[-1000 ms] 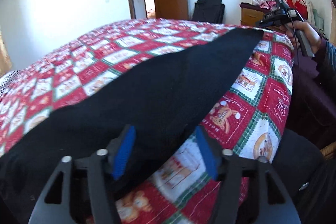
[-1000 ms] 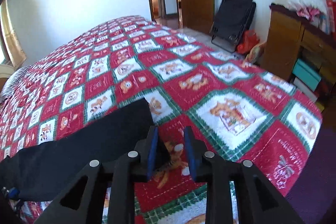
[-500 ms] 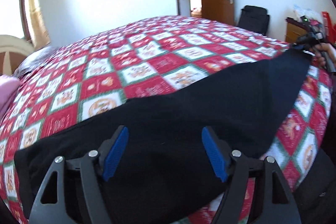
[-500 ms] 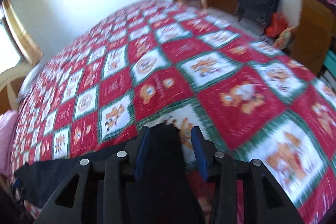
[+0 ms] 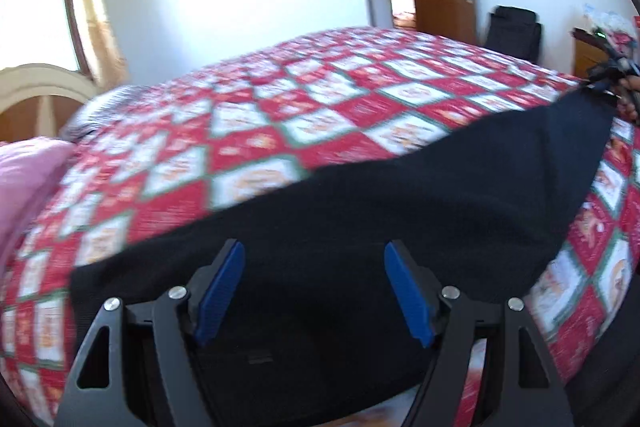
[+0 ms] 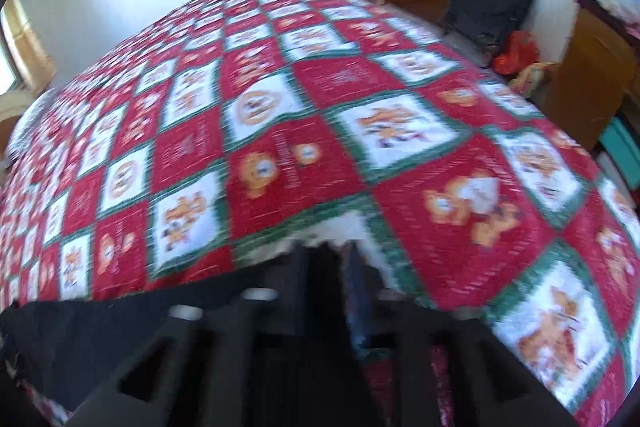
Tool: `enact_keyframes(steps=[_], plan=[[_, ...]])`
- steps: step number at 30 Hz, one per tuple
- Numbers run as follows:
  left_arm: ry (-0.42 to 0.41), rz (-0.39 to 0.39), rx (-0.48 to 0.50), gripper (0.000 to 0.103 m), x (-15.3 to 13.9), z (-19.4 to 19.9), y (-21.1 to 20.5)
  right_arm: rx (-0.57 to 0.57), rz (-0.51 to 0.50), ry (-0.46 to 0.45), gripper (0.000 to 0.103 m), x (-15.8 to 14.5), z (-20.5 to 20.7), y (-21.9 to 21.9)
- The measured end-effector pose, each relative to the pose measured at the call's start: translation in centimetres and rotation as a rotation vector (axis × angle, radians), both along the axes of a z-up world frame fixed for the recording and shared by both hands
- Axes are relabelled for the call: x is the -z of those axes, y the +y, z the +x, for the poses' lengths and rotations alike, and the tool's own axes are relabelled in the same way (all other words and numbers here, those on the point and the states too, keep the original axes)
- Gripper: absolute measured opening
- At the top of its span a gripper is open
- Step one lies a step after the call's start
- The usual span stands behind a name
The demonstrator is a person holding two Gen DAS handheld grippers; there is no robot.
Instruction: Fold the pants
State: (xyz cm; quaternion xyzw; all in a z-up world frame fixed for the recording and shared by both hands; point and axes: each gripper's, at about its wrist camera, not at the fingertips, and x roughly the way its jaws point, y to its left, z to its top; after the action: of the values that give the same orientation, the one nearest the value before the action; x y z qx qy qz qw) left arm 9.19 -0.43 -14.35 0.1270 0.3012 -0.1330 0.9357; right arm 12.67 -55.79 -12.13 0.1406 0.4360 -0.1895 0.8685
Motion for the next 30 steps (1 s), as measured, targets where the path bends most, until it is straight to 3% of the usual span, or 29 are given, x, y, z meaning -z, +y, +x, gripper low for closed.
enact_keyframes(steps=[4, 7, 10, 13, 16, 18, 20, 22, 24, 26, 30], plan=[[-0.014, 0.005, -0.2, 0.081, -0.4, 1.2, 7.1, 0.056, 0.091, -0.159, 0.055, -1.2, -2.8, -1.6], [0.01, -0.049, -0.33, 0.081, -0.1, 2.0, 12.3, 0.12, 0.118, -0.276, 0.061, -2.1, -4.7, -2.4], [0.048, -0.094, -0.39, 0.081, 1.1, 2.9, 15.0, 0.16, 0.149, -0.314, 0.062, -2.0, -5.0, -2.9], [0.093, -0.136, -0.387, 0.08, 2.7, 4.1, 15.8, 0.177, 0.156, -0.287, 0.062, -1.7, -4.5, -3.1], [0.11, -0.227, -0.362, 0.065, 3.2, 4.3, 16.0, 0.173, 0.145, -0.276, 0.062, -1.6, -4.4, -3.0], [0.117, -0.262, -0.356, 0.061, 3.3, 4.4, 16.3, 0.178, 0.132, -0.274, 0.062, -1.5, -4.5, -2.8], [0.12, -0.311, -0.337, 0.035, 3.1, 4.3, 16.5, 0.175, 0.14, -0.271, 0.062, -1.4, -4.6, -2.9], [0.112, -0.295, -0.316, 0.026, 2.8, 4.0, 16.0, 0.184, 0.147, -0.26, 0.062, -1.2, -4.5, -3.1], [0.086, -0.237, -0.345, 0.025, 2.4, 3.5, 15.6, 0.193, 0.152, -0.256, 0.062, -1.0, -4.6, -3.3], [0.067, -0.229, -0.366, 0.026, 2.5, 3.1, 16.2, 0.202, 0.14, -0.275, 0.062, -1.3, -4.9, -3.2], [0.078, -0.296, -0.341, 0.027, 3.3, 3.2, 17.7, 0.214, 0.091, -0.347, 0.062, -2.5, -6.3, -2.3]])
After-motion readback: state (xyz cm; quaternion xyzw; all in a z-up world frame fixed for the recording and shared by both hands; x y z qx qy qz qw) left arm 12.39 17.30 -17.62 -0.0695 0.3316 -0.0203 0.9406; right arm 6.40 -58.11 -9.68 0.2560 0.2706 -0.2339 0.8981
